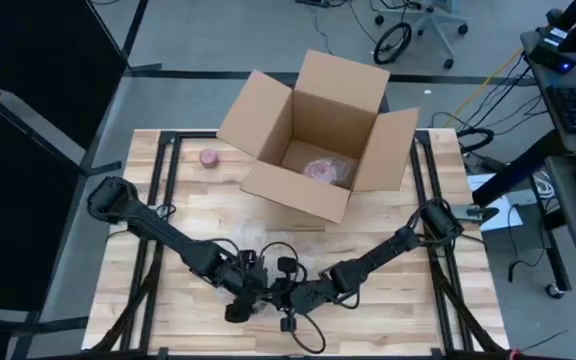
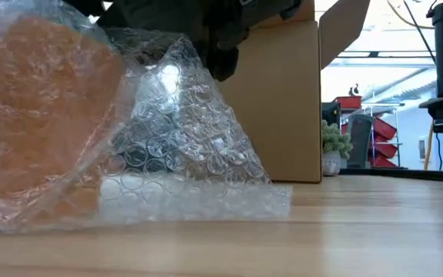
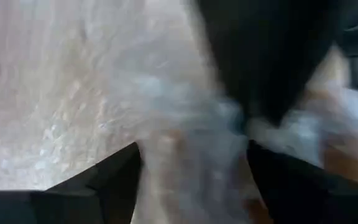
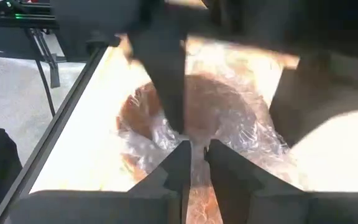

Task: Wrap mug
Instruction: Wrap the yellow mug in the bubble wrap

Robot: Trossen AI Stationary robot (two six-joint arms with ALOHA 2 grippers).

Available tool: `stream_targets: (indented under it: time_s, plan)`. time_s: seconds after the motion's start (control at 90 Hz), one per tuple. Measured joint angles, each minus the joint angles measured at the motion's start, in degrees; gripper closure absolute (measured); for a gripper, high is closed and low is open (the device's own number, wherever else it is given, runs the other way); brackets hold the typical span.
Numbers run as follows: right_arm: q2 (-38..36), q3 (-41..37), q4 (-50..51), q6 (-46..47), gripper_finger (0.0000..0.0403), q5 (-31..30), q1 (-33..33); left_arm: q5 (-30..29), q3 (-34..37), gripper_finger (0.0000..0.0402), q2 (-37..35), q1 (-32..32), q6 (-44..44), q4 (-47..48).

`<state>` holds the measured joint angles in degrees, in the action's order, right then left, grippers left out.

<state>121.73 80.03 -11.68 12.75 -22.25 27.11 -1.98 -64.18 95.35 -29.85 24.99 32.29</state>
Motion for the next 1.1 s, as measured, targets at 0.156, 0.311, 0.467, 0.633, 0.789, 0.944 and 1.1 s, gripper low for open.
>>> stream_targets:
  time_s: [0.156,0.311,0.467,0.633,0.789,0.944,1.1]
  plan:
    - [0.0,0.0,0.0,0.0,0.0358,-0.1,0.0,-3.2,0.0,0.0130,-3.9,0.2,-0.7,0.3]
    - [0.0,0.0,0.0,0.0,0.0358,-0.1,0.0,-6.4,-0.1,0.0130,-7.5,0.1,-1.5,0.9]
    - [-0.4,-0.1,-0.3,-1.3,0.0358,0.2,0.0,-7.6,-0.1,0.0130,-10.4,0.1,-1.5,1.2]
    - [-2.3,1.5,2.5,-5.0,0.0357,0.1,0.3,-7.7,-0.2,0.0130,-11.7,0.1,-2.1,1.4]
    - [-2.9,6.7,8.5,-6.3,0.0331,0.0,0.3,-8.0,-0.2,0.0130,-11.9,0.1,-3.3,1.3]
    - [-3.0,11.6,15.1,-7.9,0.0274,0.2,0.3,-8.1,-0.2,0.0130,-11.9,0.1,-3.2,1.3]
    - [-4.1,22.9,44.0,-3.5,0.0226,0.2,1.5,-8.2,-0.2,0.0130,-11.9,-0.2,-2.9,1.1]
